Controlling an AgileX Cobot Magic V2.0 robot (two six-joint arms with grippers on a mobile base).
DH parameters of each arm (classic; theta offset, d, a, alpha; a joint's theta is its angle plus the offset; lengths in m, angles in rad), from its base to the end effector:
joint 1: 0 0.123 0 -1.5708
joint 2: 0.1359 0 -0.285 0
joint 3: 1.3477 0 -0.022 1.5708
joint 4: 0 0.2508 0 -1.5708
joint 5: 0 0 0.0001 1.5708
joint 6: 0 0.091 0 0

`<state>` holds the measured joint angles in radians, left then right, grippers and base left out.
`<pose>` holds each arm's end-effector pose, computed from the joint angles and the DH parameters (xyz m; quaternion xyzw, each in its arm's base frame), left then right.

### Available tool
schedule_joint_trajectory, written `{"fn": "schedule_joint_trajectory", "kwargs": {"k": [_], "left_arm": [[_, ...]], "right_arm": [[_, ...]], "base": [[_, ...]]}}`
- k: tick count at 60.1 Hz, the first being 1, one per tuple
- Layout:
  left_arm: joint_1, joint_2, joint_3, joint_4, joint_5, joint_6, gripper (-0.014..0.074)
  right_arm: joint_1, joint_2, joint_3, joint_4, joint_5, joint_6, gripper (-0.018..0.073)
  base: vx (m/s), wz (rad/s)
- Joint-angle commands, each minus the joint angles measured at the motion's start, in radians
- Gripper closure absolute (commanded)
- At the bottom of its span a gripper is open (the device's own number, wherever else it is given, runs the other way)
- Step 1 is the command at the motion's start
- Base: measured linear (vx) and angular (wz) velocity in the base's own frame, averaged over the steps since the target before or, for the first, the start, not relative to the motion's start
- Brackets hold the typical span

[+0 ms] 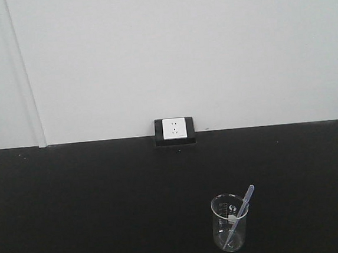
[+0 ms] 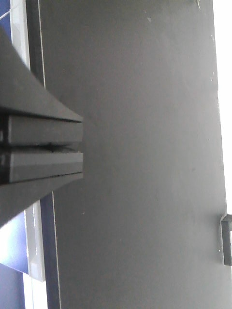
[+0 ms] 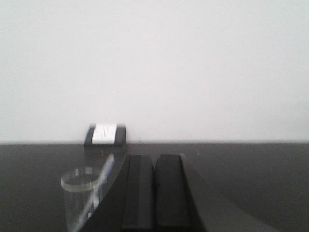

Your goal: Grab transparent chemical and place on left bench

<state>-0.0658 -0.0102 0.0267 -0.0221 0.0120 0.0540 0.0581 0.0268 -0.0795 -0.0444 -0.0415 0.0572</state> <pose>0.0566 -0.0038 0.2036 0.0336 0.6852 -0.0124 0.7274 0.0535 0.0033 0.2422 -0.0152 0.6400 0.0278 0.7677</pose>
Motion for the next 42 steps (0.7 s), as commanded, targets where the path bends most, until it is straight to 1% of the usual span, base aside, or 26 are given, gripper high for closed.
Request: {"fn": "schedule_joint_trajectory", "kwargs": {"k": [1,10,18,29,37,42], "left_arm": [[-0.002,-0.019,0.016,-0.001,-0.078,-0.008,0.0600],[-0.002,-0.019,0.016,-0.001,-0.078,-0.008,0.0600],[-0.002,-0.019,0.016,-0.001,-0.078,-0.008,0.0600],[-0.002,-0.019,0.016,-0.001,-0.078,-0.008,0.0600],[-0.002,-0.019,0.016,-0.001,-0.078,-0.008,0.0600],[-0.002,-0.019,0.016,-0.001,-0.078,-0.008,0.0600]], "right_arm": [[-0.005,0.127,-0.145,0.000,-0.086,0.000,0.0566],[-0.005,0.360,-0.287,0.009,-0.098,0.006,0.0566],[-0.005,0.564,-0.386,0.025,-0.111,0.045,0.0566],[-0.005,0.722,-0.425,0.025,-0.136,0.102,0.0565],[-0.005,0.789,-0.425,0.009,-0.187,0.097,0.0552],[-0.001,0.824,-0.425,-0.017,-0.227,0.097,0.0518]], "base": [[0.00,0.00],[0.00,0.00],[0.00,0.00],[0.00,0.00],[0.00,0.00],[0.00,0.00]]}}
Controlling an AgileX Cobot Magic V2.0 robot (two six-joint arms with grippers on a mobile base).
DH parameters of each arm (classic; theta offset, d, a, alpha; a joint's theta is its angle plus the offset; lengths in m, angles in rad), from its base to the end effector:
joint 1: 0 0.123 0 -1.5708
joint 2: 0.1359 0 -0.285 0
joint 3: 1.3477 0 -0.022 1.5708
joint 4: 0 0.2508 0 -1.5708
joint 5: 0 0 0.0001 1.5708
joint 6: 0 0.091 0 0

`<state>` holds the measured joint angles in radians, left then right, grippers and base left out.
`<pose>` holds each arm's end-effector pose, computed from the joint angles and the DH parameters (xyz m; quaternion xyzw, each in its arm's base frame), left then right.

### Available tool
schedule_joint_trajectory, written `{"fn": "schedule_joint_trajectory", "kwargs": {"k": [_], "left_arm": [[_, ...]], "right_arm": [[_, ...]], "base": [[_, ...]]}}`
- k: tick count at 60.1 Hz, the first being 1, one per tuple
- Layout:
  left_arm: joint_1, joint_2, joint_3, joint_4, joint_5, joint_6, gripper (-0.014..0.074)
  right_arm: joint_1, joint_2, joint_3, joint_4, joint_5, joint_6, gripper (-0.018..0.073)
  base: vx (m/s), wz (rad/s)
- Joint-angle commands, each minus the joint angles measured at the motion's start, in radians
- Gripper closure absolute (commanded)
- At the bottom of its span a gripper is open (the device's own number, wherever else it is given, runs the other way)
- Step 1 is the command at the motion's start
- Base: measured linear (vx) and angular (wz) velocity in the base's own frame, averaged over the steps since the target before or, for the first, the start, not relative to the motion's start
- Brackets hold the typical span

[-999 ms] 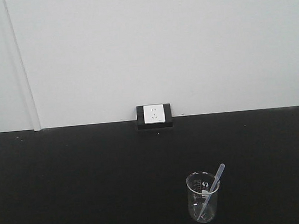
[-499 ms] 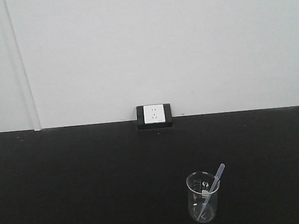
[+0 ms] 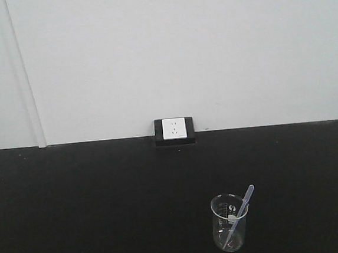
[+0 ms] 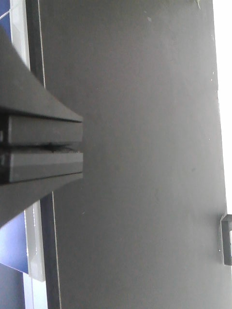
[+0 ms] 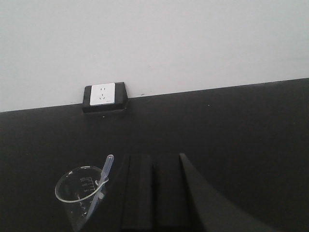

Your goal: Grab transparent chemical and place on left bench

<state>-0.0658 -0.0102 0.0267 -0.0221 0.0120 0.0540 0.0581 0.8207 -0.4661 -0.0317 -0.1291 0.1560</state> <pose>0.0566 -0.0038 0.2036 0.0336 0.6852 -0.0124 0.7274 0.1733 0.0104 0.2982 0.0237 0.7539 0.0614 0.6537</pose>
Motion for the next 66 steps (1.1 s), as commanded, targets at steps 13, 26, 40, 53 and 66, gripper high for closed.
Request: {"fn": "schedule_joint_trajectory", "kwargs": {"k": [13,26,40,53,66], "left_arm": [[-0.002,-0.019,0.016,-0.001,-0.078,-0.008,0.0600],[-0.002,-0.019,0.016,-0.001,-0.078,-0.008,0.0600],[-0.002,-0.019,0.016,-0.001,-0.078,-0.008,0.0600],[-0.002,-0.019,0.016,-0.001,-0.078,-0.008,0.0600],[-0.002,-0.019,0.016,-0.001,-0.078,-0.008,0.0600]], "right_arm": [[-0.001,0.115,-0.039,-0.054,-0.270,0.003,0.0309],[-0.001,0.222,-0.057,-0.057,-0.352,0.135,0.0023],[-0.001,0.417,-0.232,-0.277,-0.234,0.390,-0.0032],[0.002,0.644,-0.412,-0.552,-0.250,0.789,-0.0001],[0.010,0.858,-0.544,-0.812,-0.340,1.102,0.0002]], "base": [[0.00,0.00],[0.00,0.00],[0.00,0.00],[0.00,0.00],[0.00,0.00]]}}
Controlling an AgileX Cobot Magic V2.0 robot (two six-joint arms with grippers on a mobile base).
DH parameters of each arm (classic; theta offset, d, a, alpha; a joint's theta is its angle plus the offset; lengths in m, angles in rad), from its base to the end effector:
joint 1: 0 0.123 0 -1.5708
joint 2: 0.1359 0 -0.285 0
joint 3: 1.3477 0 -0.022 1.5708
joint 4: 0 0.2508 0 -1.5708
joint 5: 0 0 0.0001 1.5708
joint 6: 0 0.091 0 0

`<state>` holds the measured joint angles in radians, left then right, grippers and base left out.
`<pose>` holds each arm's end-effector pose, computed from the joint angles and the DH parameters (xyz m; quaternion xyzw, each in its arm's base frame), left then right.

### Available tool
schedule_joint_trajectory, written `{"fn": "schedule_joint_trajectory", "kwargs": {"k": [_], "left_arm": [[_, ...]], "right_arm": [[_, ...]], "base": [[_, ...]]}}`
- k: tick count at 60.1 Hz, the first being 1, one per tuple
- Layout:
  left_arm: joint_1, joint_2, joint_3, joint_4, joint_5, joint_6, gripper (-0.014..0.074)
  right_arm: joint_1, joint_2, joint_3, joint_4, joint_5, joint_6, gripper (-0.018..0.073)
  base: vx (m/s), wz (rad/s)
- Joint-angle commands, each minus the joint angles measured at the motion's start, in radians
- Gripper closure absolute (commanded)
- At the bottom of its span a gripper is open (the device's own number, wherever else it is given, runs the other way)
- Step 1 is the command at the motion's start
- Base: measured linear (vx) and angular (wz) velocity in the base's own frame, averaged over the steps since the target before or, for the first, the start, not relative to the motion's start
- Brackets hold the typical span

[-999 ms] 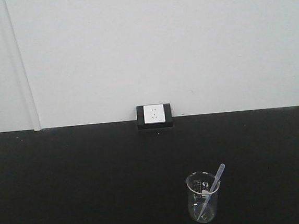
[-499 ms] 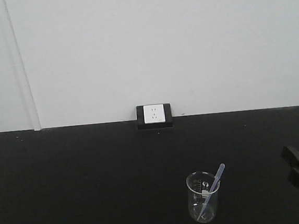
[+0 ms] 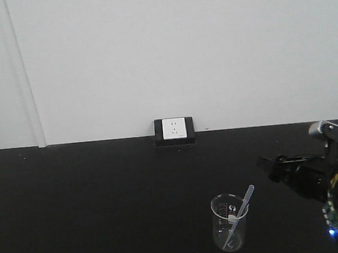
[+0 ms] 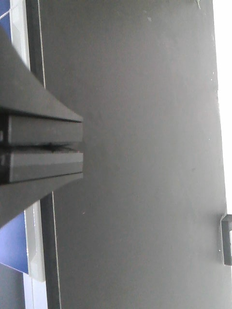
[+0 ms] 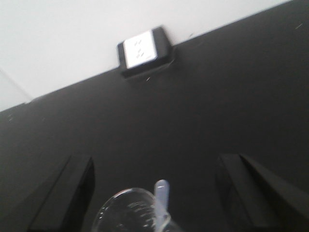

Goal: Grab transparent chemical and place on left bench
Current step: 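Move the right gripper to the dropper pipette in the beaker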

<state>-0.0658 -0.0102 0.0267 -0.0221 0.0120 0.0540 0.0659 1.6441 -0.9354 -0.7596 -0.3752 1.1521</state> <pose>0.0566 -0.0038 0.2036 0.0336 0.6852 -0.0124 0.7274 0.3565 0.0465 0.2439 0.0741 0.8108 0.2406 0.5284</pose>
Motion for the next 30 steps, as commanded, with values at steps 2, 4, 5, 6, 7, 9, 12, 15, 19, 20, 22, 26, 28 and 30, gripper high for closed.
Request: {"fn": "schedule_joint_trajectory", "kwargs": {"k": [2,4,5,6,7,9,12,15,19,20,22,26,28,30], "left_arm": [[-0.002,-0.019,0.016,-0.001,-0.078,-0.008,0.0600],[-0.002,-0.019,0.016,-0.001,-0.078,-0.008,0.0600],[-0.002,-0.019,0.016,-0.001,-0.078,-0.008,0.0600],[-0.002,-0.019,0.016,-0.001,-0.078,-0.008,0.0600],[-0.002,-0.019,0.016,-0.001,-0.078,-0.008,0.0600],[-0.002,-0.019,0.016,-0.001,-0.078,-0.008,0.0600],[-0.002,-0.019,0.016,-0.001,-0.078,-0.008,0.0600],[-0.002,-0.019,0.016,-0.001,-0.078,-0.008,0.0600],[-0.002,-0.019,0.016,-0.001,-0.078,-0.008,0.0600],[-0.002,-0.019,0.016,-0.001,-0.078,-0.008,0.0600],[-0.002,-0.019,0.016,-0.001,-0.078,-0.008,0.0600],[-0.002,-0.019,0.016,-0.001,-0.078,-0.008,0.0600],[-0.002,-0.019,0.016,-0.001,-0.078,-0.008,0.0600],[-0.002,-0.019,0.016,-0.001,-0.078,-0.008,0.0600]], "right_arm": [[0.002,0.059,-0.087,-0.102,-0.101,0.129,0.0005],[0.002,0.086,-0.102,-0.115,-0.118,0.136,0.0009],[0.002,0.096,-0.106,-0.118,-0.127,0.136,0.0012],[0.002,0.106,-0.111,-0.120,-0.138,0.136,0.0013],[0.002,0.120,-0.117,-0.122,-0.154,0.136,0.0015],[0.002,0.137,-0.125,-0.122,-0.172,0.136,0.0018],[0.002,0.165,-0.132,-0.119,-0.208,0.141,0.0026],[0.002,0.185,-0.135,-0.118,-0.225,0.147,0.0034],[0.002,0.205,-0.135,-0.118,-0.239,0.146,0.0048],[0.002,0.209,-0.135,-0.118,-0.240,0.146,0.0052],[0.002,0.218,-0.135,-0.118,-0.243,0.146,0.0064],[0.002,0.231,-0.135,-0.118,-0.247,0.146,0.0095],[0.002,0.234,-0.135,-0.118,-0.250,0.146,0.0114],[0.002,0.236,-0.135,-0.118,-0.251,0.146,0.0146]], "base": [[0.00,0.00],[0.00,0.00],[0.00,0.00],[0.00,0.00],[0.00,0.00],[0.00,0.00],[0.00,0.00],[0.00,0.00],[0.00,0.00],[0.00,0.00],[0.00,0.00],[0.00,0.00],[0.00,0.00],[0.00,0.00]]}}
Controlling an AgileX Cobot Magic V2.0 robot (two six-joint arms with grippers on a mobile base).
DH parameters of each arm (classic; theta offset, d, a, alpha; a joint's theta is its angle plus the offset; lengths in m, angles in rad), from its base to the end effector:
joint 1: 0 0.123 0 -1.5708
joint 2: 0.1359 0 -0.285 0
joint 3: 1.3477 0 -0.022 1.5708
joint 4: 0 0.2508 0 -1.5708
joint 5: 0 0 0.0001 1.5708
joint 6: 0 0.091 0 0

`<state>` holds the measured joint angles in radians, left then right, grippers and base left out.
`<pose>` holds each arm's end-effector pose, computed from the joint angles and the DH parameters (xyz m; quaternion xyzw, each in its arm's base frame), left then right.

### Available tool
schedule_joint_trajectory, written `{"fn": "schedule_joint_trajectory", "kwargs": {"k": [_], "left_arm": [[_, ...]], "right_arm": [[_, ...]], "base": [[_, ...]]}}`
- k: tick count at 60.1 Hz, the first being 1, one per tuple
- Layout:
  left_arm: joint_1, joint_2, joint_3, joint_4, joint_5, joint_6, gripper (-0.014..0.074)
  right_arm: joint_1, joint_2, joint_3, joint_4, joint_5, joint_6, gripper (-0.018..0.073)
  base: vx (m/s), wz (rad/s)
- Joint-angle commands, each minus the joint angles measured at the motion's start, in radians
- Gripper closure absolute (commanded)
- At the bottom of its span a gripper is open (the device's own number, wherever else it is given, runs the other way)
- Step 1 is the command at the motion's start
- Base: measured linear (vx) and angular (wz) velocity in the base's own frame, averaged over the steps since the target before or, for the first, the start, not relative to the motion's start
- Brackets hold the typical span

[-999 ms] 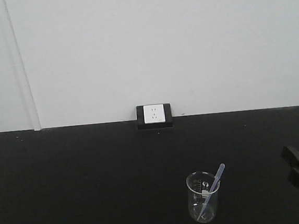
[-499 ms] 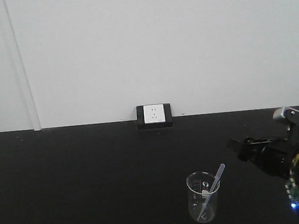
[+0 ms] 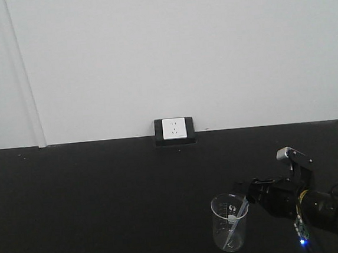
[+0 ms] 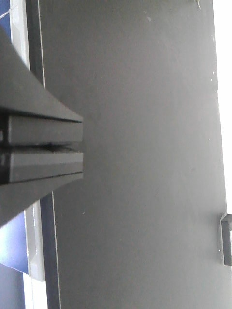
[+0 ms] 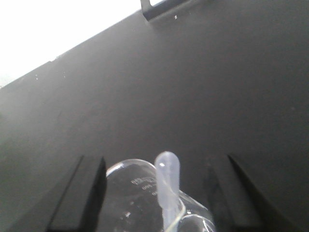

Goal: Grab transparent chemical and place on left bench
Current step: 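Move the right gripper to the dropper pipette in the beaker, then close the right gripper on the pipette and lift it out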

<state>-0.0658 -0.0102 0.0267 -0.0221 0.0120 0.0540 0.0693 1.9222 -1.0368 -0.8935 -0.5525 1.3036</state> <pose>0.0566 -0.0038 0.2036 0.0336 0.6852 -0.0124 0.7274 0.3962 0.0647 0.1759 0.0613 0.8284 0.3149 0.4592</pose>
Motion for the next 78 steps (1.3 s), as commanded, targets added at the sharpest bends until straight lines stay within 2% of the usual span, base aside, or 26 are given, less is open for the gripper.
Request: {"fn": "schedule_joint_trajectory", "kwargs": {"k": [1,6,14,20,30,45,50,55,63,71,78], "left_arm": [[-0.002,-0.019,0.016,-0.001,-0.078,-0.008,0.0600],[-0.002,-0.019,0.016,-0.001,-0.078,-0.008,0.0600],[-0.002,-0.019,0.016,-0.001,-0.078,-0.008,0.0600],[-0.002,-0.019,0.016,-0.001,-0.078,-0.008,0.0600],[-0.002,-0.019,0.016,-0.001,-0.078,-0.008,0.0600],[-0.002,-0.019,0.016,-0.001,-0.078,-0.008,0.0600],[-0.002,-0.019,0.016,-0.001,-0.078,-0.008,0.0600],[-0.002,-0.019,0.016,-0.001,-0.078,-0.008,0.0600],[-0.002,-0.019,0.016,-0.001,-0.078,-0.008,0.0600],[-0.002,-0.019,0.016,-0.001,-0.078,-0.008,0.0600],[-0.002,-0.019,0.016,-0.001,-0.078,-0.008,0.0600]], "right_arm": [[-0.001,-0.041,-0.033,0.016,-0.073,-0.005,0.0162],[-0.001,-0.040,-0.033,0.016,-0.073,-0.005,0.0264],[-0.001,-0.040,-0.033,0.016,-0.073,-0.021,0.0478],[-0.001,-0.040,-0.033,0.017,-0.073,-0.047,0.0573],[-0.001,-0.052,-0.033,0.016,-0.064,-0.086,0.0560],[-0.001,-0.203,-0.033,-0.014,0.006,-0.243,0.0559],[-0.001,-0.283,-0.033,-0.073,0.040,-0.265,0.0559],[-0.001,-0.359,-0.030,-0.173,0.066,-0.264,0.0559],[-0.001,-0.483,-0.025,-0.308,0.150,-0.227,0.0559],[-0.001,-0.614,0.060,-0.328,0.225,-0.228,0.0559],[-0.001,-0.714,0.157,-0.322,0.226,-0.237,0.0559]], "base": [[0.00,0.00],[0.00,0.00],[0.00,0.00],[0.00,0.00],[0.00,0.00],[0.00,0.00],[0.00,0.00],[0.00,0.00],[0.00,0.00],[0.00,0.00],[0.00,0.00]]}}
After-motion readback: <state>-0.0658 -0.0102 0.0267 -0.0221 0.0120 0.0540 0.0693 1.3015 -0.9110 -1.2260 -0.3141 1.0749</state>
